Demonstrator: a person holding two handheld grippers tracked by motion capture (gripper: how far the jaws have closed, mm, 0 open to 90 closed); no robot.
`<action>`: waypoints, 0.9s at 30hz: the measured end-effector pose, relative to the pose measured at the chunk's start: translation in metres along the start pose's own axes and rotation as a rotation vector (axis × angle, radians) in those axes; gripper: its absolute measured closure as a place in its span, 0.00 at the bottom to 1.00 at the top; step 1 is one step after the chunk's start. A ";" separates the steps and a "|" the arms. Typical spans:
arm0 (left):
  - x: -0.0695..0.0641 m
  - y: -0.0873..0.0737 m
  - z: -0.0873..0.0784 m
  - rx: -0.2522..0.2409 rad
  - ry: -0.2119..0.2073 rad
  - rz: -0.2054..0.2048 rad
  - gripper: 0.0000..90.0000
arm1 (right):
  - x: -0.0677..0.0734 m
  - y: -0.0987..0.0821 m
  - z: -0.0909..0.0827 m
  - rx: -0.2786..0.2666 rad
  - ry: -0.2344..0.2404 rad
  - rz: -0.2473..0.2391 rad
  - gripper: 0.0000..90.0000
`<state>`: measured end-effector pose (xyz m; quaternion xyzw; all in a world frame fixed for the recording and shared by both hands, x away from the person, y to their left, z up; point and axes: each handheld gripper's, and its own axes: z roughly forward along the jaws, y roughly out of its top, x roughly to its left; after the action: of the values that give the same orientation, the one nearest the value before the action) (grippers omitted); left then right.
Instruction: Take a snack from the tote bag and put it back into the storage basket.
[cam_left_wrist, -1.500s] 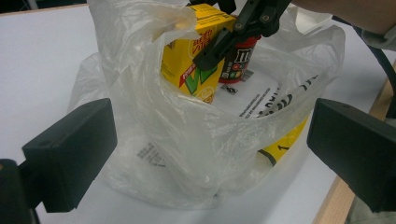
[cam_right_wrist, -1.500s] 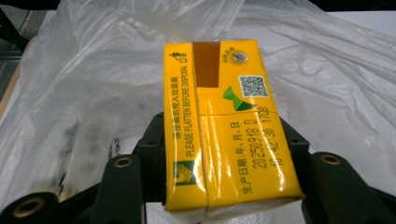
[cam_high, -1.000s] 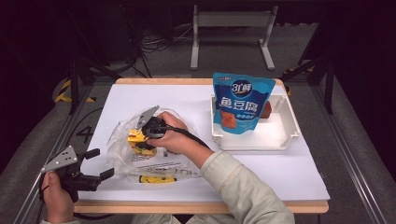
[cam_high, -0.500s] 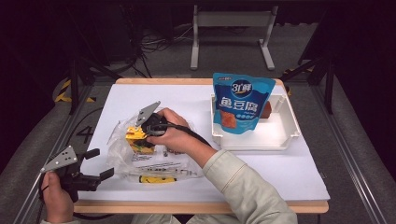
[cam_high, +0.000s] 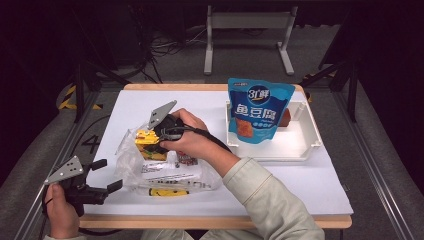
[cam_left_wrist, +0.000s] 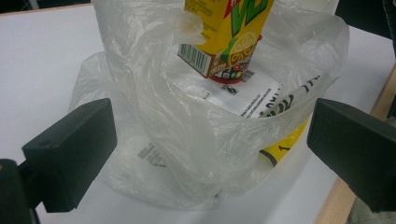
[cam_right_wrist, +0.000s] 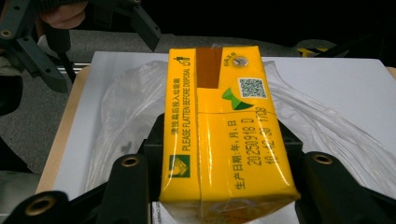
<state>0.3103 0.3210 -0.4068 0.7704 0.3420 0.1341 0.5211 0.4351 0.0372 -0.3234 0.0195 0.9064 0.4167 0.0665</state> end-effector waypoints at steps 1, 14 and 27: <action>0.000 0.000 0.000 0.000 0.001 0.000 0.02 | 0.000 0.001 -0.002 0.002 0.000 -0.001 0.60; 0.001 0.001 0.002 0.000 -0.003 -0.001 0.02 | 0.002 0.008 -0.031 -0.021 -0.004 -0.003 0.60; 0.001 0.001 0.003 0.005 -0.002 -0.002 0.02 | 0.000 0.004 -0.072 -0.030 -0.027 0.002 0.60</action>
<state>0.3129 0.3189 -0.4072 0.7715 0.3423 0.1318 0.5199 0.4256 -0.0140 -0.2738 0.0251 0.8991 0.4300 0.0784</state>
